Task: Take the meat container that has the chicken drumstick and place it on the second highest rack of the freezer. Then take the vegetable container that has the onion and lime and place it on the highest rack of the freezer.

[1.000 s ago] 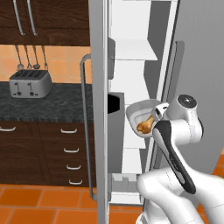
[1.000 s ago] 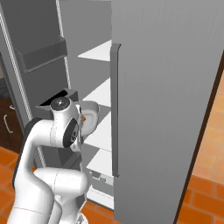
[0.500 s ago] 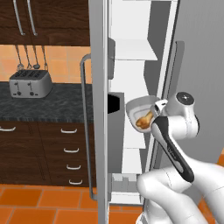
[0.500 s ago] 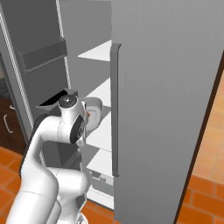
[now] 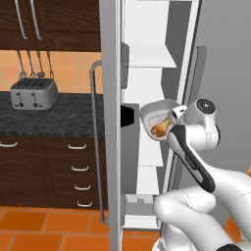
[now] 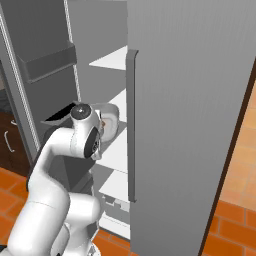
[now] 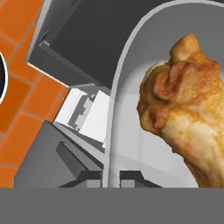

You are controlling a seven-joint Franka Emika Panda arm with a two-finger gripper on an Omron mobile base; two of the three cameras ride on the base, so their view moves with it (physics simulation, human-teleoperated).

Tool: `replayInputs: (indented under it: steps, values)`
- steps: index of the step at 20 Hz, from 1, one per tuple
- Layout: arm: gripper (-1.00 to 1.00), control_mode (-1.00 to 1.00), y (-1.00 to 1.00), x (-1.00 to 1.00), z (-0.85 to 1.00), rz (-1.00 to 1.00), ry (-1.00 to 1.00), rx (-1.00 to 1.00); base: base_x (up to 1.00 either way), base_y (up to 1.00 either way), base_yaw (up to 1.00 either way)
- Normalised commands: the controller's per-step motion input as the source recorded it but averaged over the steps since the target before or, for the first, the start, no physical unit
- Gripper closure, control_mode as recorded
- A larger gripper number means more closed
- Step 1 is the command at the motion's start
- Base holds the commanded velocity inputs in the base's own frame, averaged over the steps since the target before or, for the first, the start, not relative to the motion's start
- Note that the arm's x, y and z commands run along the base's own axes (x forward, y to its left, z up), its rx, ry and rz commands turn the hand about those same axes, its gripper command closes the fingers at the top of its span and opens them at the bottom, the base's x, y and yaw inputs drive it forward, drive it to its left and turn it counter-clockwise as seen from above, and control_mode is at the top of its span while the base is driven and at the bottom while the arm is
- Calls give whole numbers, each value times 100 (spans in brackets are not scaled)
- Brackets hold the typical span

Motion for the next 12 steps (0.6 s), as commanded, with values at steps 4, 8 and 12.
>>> replayInputs:
  steps: [4,8,12]
  values:
    - [100,-100,0,25,42,0,0,0,0,0,0]
    - [100,-100,0,21,50,0,0,0,0,0,0]
    - [100,-100,0,28,29,0,0,0,0,0,0]
